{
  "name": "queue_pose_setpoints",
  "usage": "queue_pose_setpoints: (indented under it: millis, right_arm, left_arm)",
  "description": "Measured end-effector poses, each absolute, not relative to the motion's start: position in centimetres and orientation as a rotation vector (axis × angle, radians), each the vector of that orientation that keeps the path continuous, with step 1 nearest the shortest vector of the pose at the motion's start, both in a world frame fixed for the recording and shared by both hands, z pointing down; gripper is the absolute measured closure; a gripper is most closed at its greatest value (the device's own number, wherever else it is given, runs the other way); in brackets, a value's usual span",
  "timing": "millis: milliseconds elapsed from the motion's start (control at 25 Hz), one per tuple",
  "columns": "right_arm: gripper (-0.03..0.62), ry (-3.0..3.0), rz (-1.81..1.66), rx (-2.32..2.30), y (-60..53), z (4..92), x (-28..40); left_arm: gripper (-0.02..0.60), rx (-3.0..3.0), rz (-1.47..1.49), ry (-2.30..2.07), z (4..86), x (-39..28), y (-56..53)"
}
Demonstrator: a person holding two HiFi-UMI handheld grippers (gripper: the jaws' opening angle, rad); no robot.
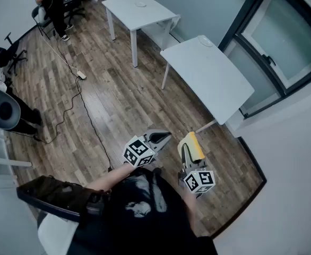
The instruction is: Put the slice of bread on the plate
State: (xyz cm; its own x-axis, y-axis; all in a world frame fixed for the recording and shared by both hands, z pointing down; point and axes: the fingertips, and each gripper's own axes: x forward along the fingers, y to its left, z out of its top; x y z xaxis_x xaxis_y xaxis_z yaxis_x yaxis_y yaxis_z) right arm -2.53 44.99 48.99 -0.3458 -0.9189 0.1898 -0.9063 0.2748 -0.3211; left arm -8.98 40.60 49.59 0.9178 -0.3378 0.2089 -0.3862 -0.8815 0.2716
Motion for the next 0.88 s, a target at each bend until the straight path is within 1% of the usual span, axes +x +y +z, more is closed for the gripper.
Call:
queue_pose_setpoints:
  millis: [600, 760, 880]
  right_arm:
    - [0.5, 2.475, -0.616, -1.787, 45.2, 49.6, -2.7]
    - [0.5, 2.518, -0.621, -1.781, 44.7, 50.2, -3.8]
    - [0.5, 2.469, -0.692, -1.803, 44.0, 51.0, -4.0]
  left_arm:
    - [0.577, 2.76, 0.26, -0.509, 50.6, -9.3, 40.8]
    - [0.577, 2.752, 0.265, -0.518, 50.9, -10.3, 40.3]
    - [0.577, 2.743, 0.264, -0.522, 51.1, -11.2, 39.8]
